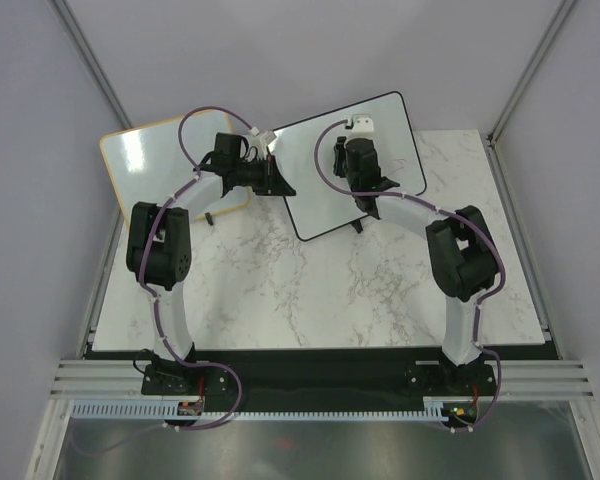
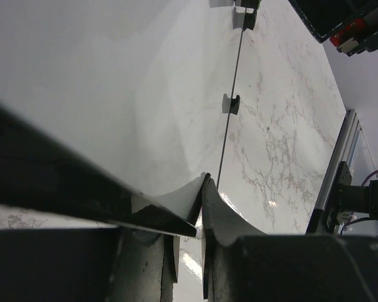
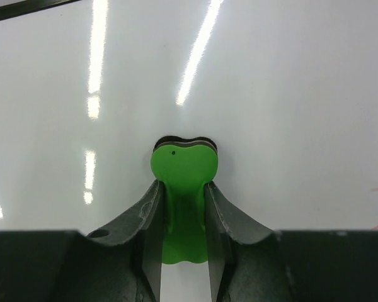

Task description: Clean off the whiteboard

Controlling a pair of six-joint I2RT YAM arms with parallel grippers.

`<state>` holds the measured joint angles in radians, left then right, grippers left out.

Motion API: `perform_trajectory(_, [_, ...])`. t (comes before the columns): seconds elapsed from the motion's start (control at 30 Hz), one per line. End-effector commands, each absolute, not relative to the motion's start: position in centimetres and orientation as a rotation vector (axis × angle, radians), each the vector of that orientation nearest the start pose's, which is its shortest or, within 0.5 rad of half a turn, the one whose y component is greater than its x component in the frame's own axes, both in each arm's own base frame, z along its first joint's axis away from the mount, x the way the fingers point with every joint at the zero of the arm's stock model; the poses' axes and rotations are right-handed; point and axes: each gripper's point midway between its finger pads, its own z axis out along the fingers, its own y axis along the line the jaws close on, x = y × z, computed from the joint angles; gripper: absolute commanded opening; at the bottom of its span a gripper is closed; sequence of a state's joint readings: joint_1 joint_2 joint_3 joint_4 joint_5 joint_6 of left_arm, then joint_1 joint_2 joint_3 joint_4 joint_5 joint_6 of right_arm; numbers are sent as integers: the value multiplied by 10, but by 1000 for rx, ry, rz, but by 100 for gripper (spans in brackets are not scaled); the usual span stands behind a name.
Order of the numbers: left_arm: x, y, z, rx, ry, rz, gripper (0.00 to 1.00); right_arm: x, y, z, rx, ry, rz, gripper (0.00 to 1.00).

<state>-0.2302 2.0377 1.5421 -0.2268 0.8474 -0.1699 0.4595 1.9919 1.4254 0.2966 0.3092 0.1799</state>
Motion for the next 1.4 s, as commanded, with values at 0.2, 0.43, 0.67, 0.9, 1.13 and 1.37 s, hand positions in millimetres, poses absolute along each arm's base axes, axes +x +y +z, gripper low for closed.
perform_trajectory(0.2, [478, -236, 125, 706, 2087, -898, 2, 541, 76, 37, 465, 2093, -45, 0])
perform_trajectory(0.43, [480, -237, 124, 706, 2088, -896, 2, 530, 28, 16, 673, 2107, 21, 0])
perform_trajectory(0.67, [480, -237, 125, 710, 2084, -895, 2, 541, 49, 45, 555, 2060, 81, 0])
perform_trajectory(0.9, [479, -237, 126, 707, 2084, -897, 2, 583, 70, 126, 439, 1910, 153, 0])
perform_trajectory(1.13, [479, -236, 126, 714, 2082, -891, 2, 604, 74, 133, 438, 1897, 176, 0])
perform_trajectory(1.37, [478, -236, 127, 713, 2083, -894, 2, 577, 42, 73, 623, 1988, 142, 0])
